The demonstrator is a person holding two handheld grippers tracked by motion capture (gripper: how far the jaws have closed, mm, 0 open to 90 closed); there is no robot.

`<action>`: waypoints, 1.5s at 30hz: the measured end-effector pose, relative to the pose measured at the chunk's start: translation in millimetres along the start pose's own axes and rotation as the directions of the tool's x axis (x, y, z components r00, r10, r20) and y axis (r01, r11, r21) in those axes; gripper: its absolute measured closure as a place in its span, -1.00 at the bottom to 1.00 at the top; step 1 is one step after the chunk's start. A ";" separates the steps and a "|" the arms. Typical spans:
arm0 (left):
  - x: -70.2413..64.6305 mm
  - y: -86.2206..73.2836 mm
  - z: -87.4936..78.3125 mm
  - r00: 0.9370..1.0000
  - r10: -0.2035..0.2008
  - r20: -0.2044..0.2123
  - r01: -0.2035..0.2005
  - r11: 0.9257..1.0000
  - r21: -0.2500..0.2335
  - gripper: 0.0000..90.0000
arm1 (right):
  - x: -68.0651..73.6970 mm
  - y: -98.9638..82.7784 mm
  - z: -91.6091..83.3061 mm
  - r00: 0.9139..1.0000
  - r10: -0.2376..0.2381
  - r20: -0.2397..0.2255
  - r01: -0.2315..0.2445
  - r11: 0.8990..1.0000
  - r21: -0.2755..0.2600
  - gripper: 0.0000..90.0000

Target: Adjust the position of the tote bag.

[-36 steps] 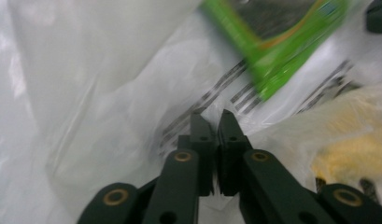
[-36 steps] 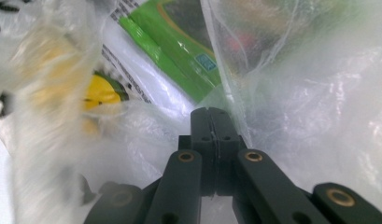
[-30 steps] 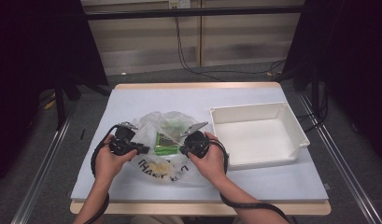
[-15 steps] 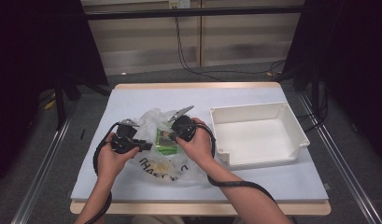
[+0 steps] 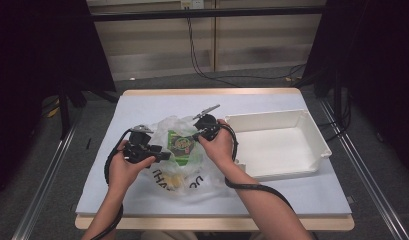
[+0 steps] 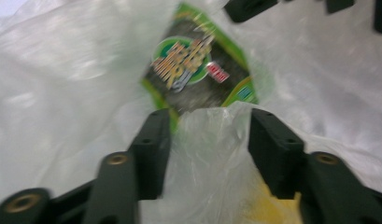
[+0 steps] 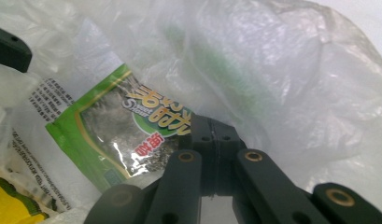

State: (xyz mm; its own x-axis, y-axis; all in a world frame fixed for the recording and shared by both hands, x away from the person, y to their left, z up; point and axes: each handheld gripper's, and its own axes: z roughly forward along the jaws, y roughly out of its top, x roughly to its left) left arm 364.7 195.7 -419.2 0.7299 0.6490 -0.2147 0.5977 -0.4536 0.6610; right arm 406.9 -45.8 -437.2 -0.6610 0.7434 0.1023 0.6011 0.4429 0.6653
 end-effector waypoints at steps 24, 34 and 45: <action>-1.3 8.1 -27.8 1.000 0.022 -0.002 -0.022 0.999 0.035 0.60 | 5.3 1.5 -7.8 1.000 -0.014 -0.018 0.014 1.000 -0.026 1.00; -30.2 22.9 2.6 0.998 0.064 0.028 -0.065 0.998 0.019 0.67 | 8.2 2.2 -3.8 1.000 -0.020 -0.014 0.020 1.000 -0.013 1.00; -36.5 14.5 60.3 0.996 0.086 0.016 -0.086 0.996 0.030 0.20 | 7.4 3.3 -3.5 1.000 -0.024 -0.011 0.023 1.000 -0.010 1.00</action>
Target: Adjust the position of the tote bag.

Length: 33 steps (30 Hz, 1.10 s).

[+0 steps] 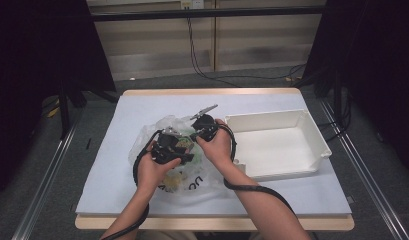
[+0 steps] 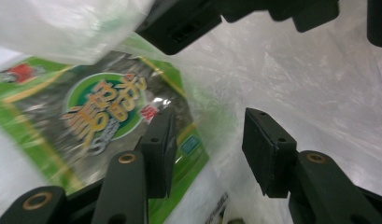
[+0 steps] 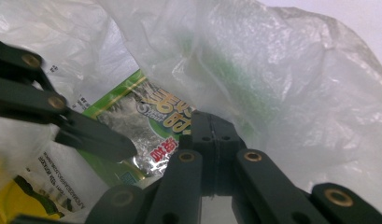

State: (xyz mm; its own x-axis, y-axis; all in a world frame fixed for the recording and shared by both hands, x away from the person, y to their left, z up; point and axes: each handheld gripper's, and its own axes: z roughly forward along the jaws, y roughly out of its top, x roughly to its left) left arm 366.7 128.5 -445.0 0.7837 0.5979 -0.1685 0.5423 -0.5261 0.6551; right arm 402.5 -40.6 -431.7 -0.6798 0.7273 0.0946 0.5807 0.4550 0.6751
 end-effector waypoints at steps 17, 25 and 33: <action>-8.9 -6.1 19.6 0.988 0.003 0.152 -0.008 1.000 0.029 1.00 | -8.8 4.7 4.7 0.999 0.019 0.035 -0.020 1.000 0.021 1.00; -11.6 -8.2 26.5 0.987 0.010 0.161 -0.019 0.999 0.051 1.00 | -22.5 16.8 15.4 0.998 0.042 0.056 -0.044 0.998 0.041 1.00; -13.1 -11.6 29.8 0.987 0.014 0.163 -0.026 0.997 0.074 1.00 | -35.1 19.2 24.5 0.994 0.072 0.078 -0.076 0.996 0.051 1.00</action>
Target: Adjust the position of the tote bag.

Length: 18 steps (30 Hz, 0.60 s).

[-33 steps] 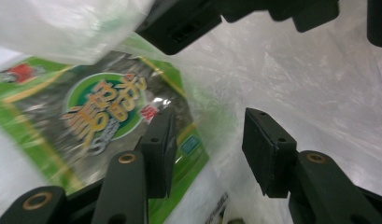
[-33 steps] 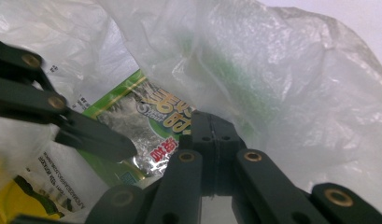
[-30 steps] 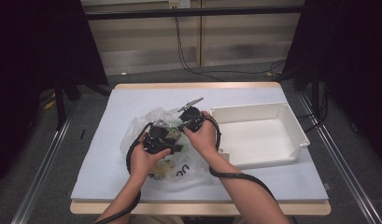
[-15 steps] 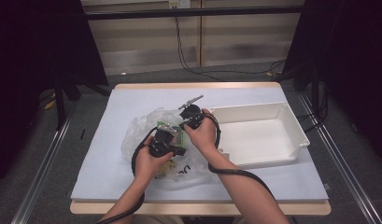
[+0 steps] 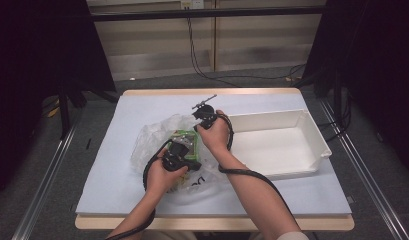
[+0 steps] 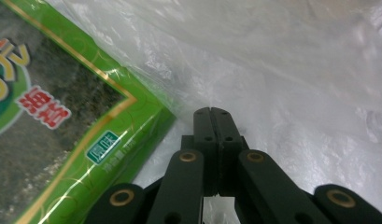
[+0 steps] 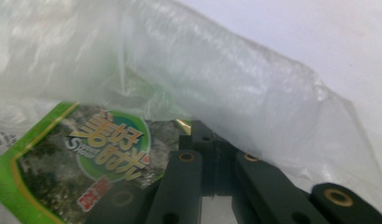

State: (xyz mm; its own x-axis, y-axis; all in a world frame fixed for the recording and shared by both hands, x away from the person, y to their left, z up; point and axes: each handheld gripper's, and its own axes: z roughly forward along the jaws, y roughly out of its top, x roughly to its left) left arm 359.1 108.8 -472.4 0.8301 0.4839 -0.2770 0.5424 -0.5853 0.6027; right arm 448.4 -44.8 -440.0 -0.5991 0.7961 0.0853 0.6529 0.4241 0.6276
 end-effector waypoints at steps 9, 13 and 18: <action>-3.4 -3.4 1.8 1.000 -0.021 0.014 0.021 1.000 0.000 1.00 | -7.8 -0.5 1.7 0.999 0.028 0.019 -0.028 1.000 -0.004 1.00; -3.6 -4.5 0.8 1.000 -0.023 0.019 0.023 1.000 0.002 1.00 | -8.9 -0.8 2.7 1.000 0.024 0.018 -0.024 1.000 -0.001 1.00; -5.2 -4.4 -0.2 0.999 -0.025 0.021 0.024 0.999 0.023 1.00 | -8.4 1.1 2.0 1.000 0.025 0.019 -0.025 1.000 -0.002 1.00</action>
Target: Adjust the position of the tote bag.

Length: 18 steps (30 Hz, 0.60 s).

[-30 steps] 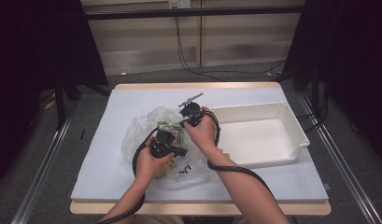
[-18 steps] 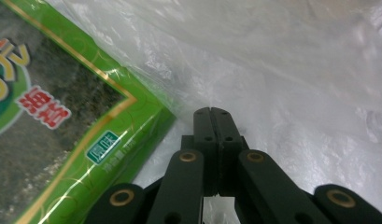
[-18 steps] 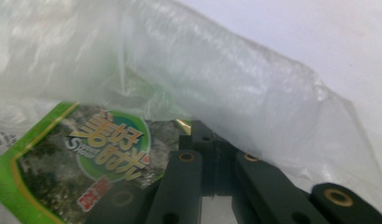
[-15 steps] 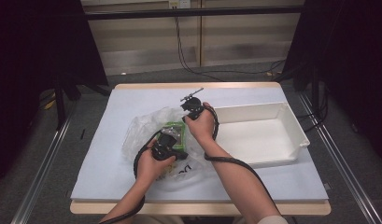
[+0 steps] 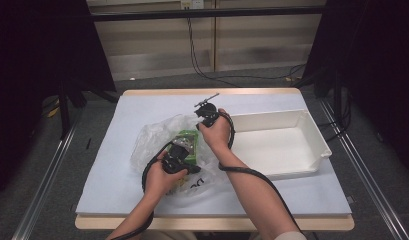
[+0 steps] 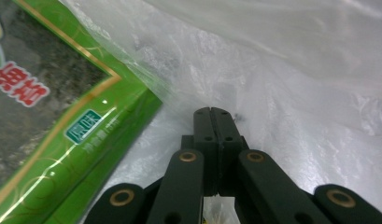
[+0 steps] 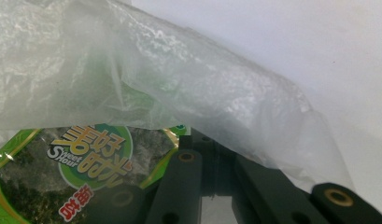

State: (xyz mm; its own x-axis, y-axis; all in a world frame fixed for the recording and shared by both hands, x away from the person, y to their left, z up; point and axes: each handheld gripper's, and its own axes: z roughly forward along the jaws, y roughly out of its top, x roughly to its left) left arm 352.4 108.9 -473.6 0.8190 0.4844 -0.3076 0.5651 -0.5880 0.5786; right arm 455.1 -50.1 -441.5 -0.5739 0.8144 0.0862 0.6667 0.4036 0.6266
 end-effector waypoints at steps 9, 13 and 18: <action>0.4 -1.6 -0.7 1.000 -0.002 0.006 0.002 1.000 0.000 1.00 | -3.3 2.6 10.3 1.000 0.014 0.021 -0.014 1.000 0.012 1.00; 0.4 -2.0 -0.4 1.000 -0.010 0.012 0.010 1.000 -0.005 1.00 | -7.1 2.9 13.0 0.999 0.020 0.031 -0.021 1.000 0.018 1.00; 2.8 0.9 -9.2 1.000 -0.015 0.015 0.015 1.000 -0.012 0.85 | -9.5 0.8 11.7 0.999 0.029 0.030 -0.030 0.999 0.017 1.00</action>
State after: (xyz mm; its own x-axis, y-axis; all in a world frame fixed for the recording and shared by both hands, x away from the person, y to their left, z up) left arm 354.4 115.7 -466.9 0.8118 0.4836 -0.3272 0.5762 -0.5727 0.5830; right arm 466.6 -52.7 -450.9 -0.5397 0.8379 0.0816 0.6914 0.3859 0.6107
